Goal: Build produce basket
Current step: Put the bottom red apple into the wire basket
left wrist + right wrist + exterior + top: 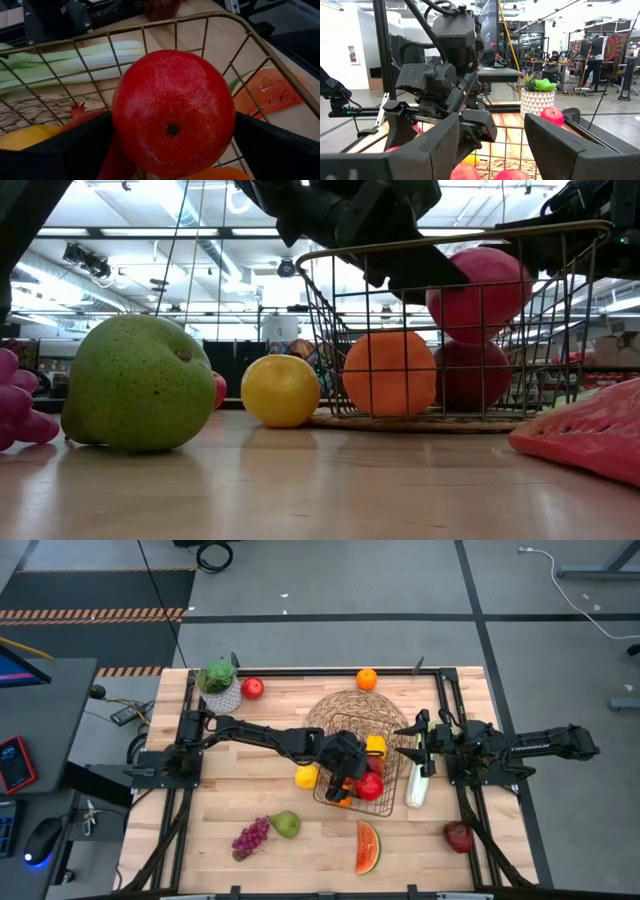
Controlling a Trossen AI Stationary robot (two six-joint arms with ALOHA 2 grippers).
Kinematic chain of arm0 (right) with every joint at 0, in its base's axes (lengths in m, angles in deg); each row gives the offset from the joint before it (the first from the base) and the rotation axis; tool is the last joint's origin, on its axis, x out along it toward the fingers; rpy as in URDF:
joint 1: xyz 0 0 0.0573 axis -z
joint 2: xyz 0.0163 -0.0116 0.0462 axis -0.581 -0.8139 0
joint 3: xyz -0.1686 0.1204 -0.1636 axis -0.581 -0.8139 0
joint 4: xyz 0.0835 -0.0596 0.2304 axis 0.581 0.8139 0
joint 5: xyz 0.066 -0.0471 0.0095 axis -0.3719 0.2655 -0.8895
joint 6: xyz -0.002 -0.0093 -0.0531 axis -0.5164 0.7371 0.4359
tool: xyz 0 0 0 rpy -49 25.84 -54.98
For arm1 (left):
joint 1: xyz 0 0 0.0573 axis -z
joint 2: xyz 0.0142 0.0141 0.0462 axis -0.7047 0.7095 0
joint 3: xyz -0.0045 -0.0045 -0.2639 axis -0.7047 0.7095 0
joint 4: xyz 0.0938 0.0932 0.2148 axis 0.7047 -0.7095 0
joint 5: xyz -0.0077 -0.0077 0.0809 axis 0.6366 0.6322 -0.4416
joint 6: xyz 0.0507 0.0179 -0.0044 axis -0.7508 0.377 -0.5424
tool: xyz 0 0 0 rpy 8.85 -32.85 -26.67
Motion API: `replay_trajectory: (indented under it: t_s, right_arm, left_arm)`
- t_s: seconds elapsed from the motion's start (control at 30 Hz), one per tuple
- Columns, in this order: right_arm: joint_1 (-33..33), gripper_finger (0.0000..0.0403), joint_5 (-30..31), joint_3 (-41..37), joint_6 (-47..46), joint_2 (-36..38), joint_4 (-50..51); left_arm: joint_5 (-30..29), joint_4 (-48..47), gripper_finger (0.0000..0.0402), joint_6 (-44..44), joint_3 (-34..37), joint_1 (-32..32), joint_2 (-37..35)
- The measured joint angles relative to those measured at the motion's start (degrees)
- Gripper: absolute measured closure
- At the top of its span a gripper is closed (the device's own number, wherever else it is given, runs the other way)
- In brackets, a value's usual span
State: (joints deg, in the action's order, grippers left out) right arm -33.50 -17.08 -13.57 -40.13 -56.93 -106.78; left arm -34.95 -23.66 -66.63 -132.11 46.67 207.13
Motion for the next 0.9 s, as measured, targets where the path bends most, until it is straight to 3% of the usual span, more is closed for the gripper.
replay_trajectory:
  t_s: [0.33,0.53,0.77,0.9]
  right_arm:
    - [0.0,0.0172,0.0,0.0,0.0,0.0,0.0]
    - [0.0,0.0172,0.0,0.0,0.0,0.0,0.0]
    - [0.0,0.0172,0.0,0.0,0.0,0.0,0.0]
    - [0.0,0.0172,0.0,0.0,0.0,0.0,0.0]
  left_arm:
    - [-0.4,0.4,0.0002,-3.2,0.0,0.3,0.0]
    - [-6.8,0.5,0.0002,-5.5,0.0,1.9,0.0]
    - [-3.2,0.5,0.0002,-5.6,0.0,1.9,0.0]
    - [1.9,0.0,0.0002,-5.0,0.0,1.9,0.0]
